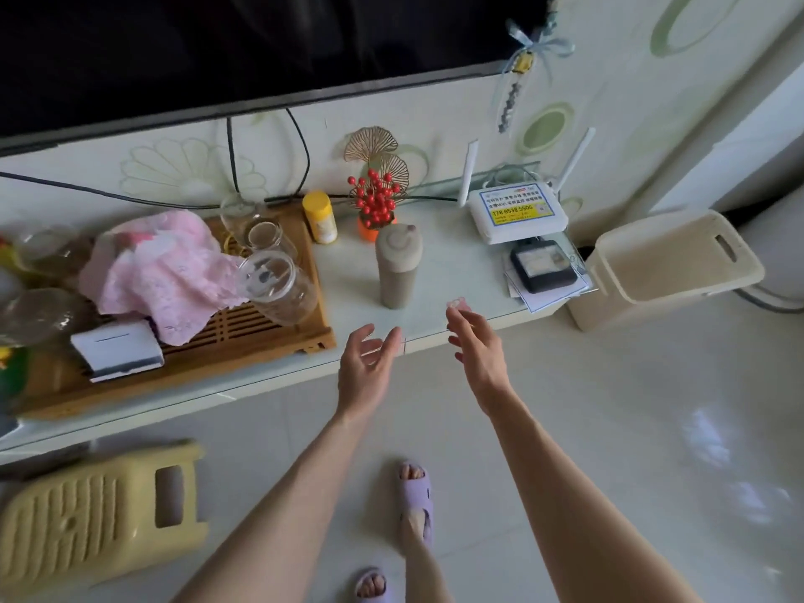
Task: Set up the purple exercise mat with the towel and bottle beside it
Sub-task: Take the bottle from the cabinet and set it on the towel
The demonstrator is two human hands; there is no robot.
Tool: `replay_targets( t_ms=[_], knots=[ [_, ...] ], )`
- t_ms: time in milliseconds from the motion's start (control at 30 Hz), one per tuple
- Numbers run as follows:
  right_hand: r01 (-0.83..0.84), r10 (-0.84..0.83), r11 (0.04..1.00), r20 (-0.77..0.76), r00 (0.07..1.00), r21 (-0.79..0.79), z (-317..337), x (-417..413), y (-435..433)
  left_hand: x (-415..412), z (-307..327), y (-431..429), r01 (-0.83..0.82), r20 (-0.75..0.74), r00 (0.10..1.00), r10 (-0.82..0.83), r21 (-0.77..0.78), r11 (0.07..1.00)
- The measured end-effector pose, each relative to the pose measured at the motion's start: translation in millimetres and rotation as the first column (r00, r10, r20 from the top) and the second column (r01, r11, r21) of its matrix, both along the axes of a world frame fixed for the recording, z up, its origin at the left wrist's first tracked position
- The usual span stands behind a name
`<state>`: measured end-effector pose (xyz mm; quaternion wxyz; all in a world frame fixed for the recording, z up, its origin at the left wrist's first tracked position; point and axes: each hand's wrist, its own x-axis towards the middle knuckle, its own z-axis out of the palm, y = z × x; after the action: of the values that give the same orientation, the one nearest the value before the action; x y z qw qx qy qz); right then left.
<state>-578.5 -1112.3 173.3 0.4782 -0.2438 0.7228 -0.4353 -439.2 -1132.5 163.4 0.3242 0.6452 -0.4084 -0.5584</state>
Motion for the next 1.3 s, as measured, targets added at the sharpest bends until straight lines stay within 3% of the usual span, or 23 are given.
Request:
replay_targets(
  t_ms=[233, 567, 733, 867, 1100, 1300],
  knots=[
    [-0.062, 0.062, 0.998, -0.012, 0.998, 0.016, -28, -6, -84, -27, -14, -69, -0.125, -0.011, 0.992, 0.126, 0.024, 0.992],
    [-0.143, 0.145, 0.982, 0.008, 0.989, -0.123, -52, -18, -156, -61, -36, -144, -0.227, -0.113, 0.966, 0.23, 0.038, 0.973],
    [-0.098, 0.122, 0.981, 0.138, 0.983, -0.169, -66, -4, -171, -69, -51, -155, -0.248, -0.238, 0.938, 0.251, 0.045, 0.968],
    [-0.071, 0.111, 0.977, 0.195, 0.974, -0.199, -71, 1, -174, -70, -54, -156, -0.255, -0.25, 0.931, 0.268, 0.083, 0.963],
    [0.001, 0.044, 0.986, 0.263, 0.964, -0.167, -61, -4, -160, -72, -43, -152, -0.161, -0.201, 0.966, 0.164, 0.034, 0.986],
    [0.051, -0.024, 0.991, 0.212, 0.977, -0.124, -37, -18, -116, -81, -27, -122, 0.042, -0.202, 0.978, -0.044, -0.014, 0.999]
  ],
)
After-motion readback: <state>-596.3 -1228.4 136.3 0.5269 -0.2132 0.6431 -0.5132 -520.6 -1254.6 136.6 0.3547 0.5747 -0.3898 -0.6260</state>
